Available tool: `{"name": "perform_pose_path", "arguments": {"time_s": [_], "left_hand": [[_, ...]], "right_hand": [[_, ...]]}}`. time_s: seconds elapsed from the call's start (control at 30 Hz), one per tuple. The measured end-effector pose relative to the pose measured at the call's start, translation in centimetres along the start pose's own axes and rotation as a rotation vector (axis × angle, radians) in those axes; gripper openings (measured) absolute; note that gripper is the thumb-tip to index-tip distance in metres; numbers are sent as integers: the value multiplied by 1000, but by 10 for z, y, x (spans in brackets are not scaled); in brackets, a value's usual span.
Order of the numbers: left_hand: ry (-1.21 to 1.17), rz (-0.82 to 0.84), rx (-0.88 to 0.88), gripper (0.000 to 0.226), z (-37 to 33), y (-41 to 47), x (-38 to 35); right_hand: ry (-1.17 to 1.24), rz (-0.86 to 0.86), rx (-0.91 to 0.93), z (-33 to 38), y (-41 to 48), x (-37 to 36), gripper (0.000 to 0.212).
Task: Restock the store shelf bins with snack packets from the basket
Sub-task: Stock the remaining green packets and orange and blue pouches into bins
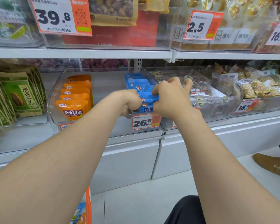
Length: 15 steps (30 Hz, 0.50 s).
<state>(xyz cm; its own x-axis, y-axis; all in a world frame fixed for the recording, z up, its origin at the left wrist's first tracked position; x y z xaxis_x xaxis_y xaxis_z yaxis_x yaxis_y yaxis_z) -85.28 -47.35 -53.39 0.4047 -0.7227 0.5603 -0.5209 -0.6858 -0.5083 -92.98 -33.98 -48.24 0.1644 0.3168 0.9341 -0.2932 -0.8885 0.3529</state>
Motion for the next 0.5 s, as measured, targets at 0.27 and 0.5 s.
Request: {"name": "perform_pose_path", "arguments": {"time_s": [0.27,0.5], "left_hand": [[-75,102,-36,34,2,-11,-4],[276,-45,-36,34,18,-14,4]], "right_hand": [[53,21,-7,6,-1,-4,44],[225,-39,-29,8,-5,-12,64]]}}
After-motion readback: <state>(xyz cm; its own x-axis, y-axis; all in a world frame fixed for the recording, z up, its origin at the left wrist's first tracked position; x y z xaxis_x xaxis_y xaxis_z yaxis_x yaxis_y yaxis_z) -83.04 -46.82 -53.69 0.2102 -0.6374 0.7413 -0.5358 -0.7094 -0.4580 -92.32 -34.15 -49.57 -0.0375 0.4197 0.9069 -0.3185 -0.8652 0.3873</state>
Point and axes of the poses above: each hand's wrist, its own y-axis towards the middle knuckle, its own x-axis out of the back of the hand, z = x × y, the point moved 4 cm from there along y, towards the middle knuckle, and after that the axes turned 13 degrees about x, right-handed, at the moved point
